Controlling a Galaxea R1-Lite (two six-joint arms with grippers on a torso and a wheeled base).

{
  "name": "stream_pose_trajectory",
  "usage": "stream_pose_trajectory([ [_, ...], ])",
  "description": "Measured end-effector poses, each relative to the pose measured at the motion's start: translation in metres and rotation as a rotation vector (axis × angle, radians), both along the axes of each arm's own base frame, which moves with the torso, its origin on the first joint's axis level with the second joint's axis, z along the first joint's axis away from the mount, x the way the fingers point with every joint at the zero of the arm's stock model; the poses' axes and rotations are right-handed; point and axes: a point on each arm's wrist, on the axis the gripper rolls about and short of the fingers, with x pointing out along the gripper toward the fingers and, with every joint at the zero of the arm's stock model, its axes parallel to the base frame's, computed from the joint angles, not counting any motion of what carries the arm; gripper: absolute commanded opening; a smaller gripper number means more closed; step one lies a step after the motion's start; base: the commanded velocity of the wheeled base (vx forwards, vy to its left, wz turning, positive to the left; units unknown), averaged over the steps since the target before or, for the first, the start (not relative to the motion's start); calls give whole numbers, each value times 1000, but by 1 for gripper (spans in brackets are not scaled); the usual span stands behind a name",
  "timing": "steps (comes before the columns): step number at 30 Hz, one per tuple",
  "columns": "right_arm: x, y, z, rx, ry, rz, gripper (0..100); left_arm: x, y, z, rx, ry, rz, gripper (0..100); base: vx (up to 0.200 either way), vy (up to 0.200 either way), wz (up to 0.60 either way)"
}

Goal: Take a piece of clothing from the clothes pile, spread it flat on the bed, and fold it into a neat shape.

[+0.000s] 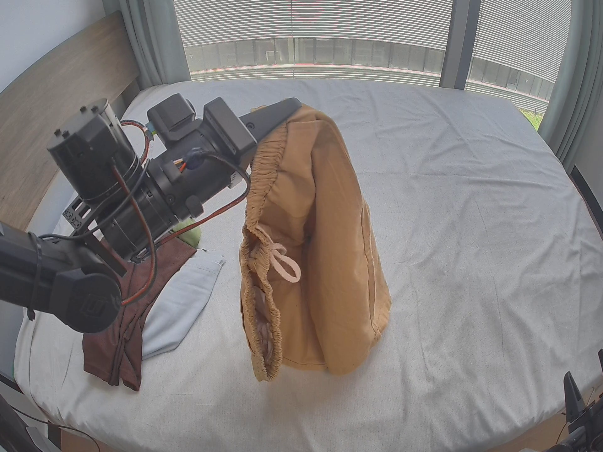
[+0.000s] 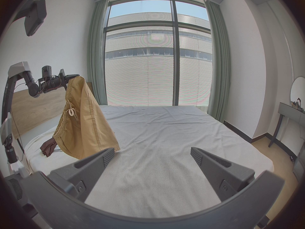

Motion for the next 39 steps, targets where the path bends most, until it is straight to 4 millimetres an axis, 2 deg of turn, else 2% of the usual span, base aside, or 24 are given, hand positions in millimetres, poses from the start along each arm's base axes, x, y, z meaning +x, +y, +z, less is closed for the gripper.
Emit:
stream_pose_trajectory([
  [23, 0, 0, 3, -6, -27, 14, 100, 4, 1, -3, 25, -24, 33, 0, 0, 0, 0],
  [28, -7, 1, 37, 1, -126, 28, 100, 4, 1, -3, 26, -26, 35, 0, 0, 0, 0],
  [31, -5, 1, 58, 33, -128, 63, 100, 4, 0, -2, 25, -29, 35, 0, 0, 0, 0],
  [35, 10, 2, 74, 123, -43, 154, 100, 4, 0, -1, 27, -35, 36, 0, 0, 0, 0],
  [39, 34, 6, 84, 241, 67, 280, 100, 4, 0, -1, 31, -41, 44, 0, 0, 0, 0],
])
